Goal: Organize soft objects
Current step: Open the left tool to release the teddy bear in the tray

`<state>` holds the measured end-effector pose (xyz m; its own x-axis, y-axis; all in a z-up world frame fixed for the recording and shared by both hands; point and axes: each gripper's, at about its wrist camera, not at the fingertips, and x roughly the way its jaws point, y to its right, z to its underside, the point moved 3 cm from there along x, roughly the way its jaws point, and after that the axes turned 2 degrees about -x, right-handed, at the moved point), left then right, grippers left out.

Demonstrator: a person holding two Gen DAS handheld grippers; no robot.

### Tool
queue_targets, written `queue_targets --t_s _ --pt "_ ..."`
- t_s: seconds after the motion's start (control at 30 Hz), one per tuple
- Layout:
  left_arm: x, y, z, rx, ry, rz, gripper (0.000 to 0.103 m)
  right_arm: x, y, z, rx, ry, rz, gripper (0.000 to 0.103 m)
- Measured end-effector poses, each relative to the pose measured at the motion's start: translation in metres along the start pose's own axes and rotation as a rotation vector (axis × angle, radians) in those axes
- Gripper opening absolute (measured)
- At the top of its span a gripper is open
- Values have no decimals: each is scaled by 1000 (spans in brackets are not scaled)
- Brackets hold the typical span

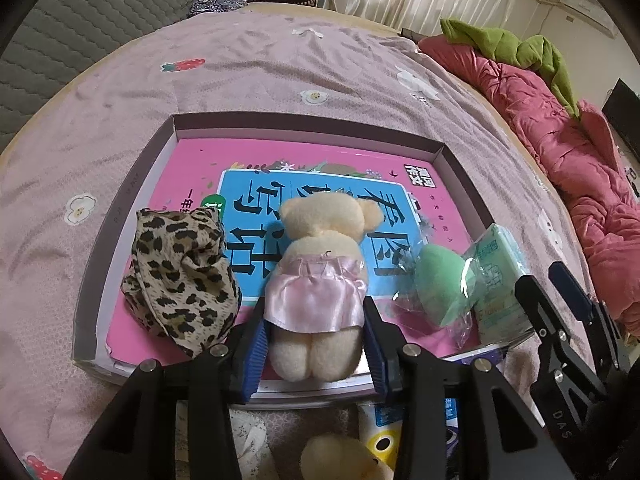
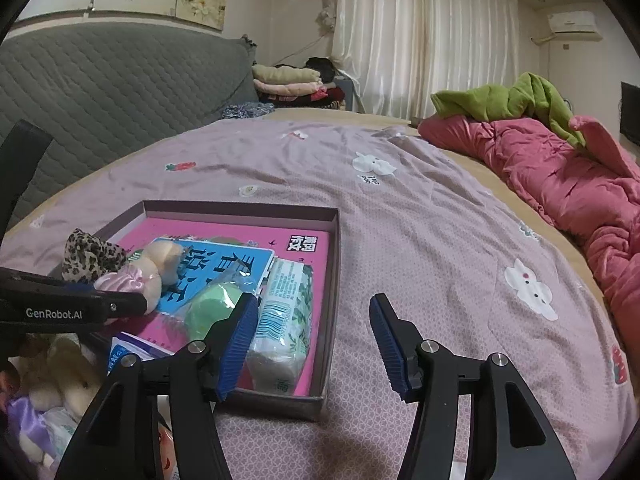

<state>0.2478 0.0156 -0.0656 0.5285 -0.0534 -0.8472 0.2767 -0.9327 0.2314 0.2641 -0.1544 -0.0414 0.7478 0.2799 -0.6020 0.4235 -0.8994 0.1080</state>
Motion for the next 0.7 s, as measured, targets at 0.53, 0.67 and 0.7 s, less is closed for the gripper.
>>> queue_targets --t_s 0.53,0.67,0.7 --pt "-8 6 0 21 11 44 52 0 5 2 5 -3 12 67" --pt "-11 7 0 26 14 58 55 0 5 2 6 -3 11 67" --pt "-12 7 0 28 20 58 55 0 5 2 5 -2 12 67"
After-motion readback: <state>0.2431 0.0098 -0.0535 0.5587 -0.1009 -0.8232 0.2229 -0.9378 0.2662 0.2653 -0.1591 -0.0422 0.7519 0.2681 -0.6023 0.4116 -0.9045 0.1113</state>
